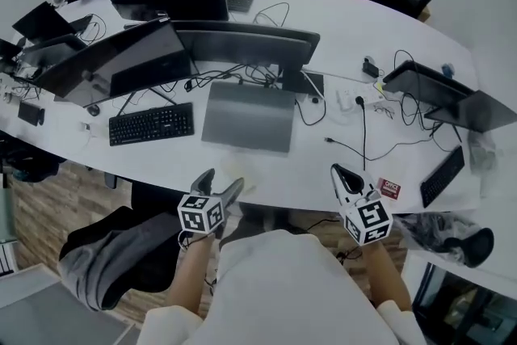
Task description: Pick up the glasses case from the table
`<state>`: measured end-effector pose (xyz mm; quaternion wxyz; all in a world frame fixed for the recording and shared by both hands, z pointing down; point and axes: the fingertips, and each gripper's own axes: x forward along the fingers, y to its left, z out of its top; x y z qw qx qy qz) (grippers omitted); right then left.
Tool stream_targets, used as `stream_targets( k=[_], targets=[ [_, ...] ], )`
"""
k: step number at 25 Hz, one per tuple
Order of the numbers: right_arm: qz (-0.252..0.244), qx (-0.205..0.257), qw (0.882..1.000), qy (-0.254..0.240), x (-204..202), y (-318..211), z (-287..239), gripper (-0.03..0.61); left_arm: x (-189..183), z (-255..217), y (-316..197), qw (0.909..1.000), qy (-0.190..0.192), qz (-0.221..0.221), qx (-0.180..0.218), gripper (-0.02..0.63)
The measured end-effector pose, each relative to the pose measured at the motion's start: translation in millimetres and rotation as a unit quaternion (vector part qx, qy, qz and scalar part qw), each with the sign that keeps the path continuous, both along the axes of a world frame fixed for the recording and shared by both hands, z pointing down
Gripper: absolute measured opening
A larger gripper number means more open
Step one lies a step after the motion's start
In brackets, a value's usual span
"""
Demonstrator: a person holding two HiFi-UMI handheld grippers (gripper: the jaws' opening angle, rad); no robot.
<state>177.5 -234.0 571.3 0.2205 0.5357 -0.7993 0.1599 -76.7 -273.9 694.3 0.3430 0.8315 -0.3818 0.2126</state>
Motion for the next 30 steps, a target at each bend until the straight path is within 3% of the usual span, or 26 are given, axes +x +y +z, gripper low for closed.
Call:
stream_targets(
  k=[13, 22, 30],
  targets=[
    [-0.005, -0.052, 0.999, 0.001, -17.3, 8.9, 47.1, 0.002, 19.1, 122.4, 3.6, 0.9923, -0.045, -0.003, -0.115, 0.376],
    [-0.008, -0.085, 0.996, 0.004, -22.5, 13.1, 76.5, 0.002, 17.4, 194.8, -7.6, 0.9810, -0.105, -0.040, -0.158, 0.383],
    [-0.014, -0.101, 0.995, 0.001, -32.9, 7.5, 91.8, 0.002, 10.1, 243.1, -8.3, 0.9635, -0.136, -0.102, -0.207, 0.407]
  ],
)
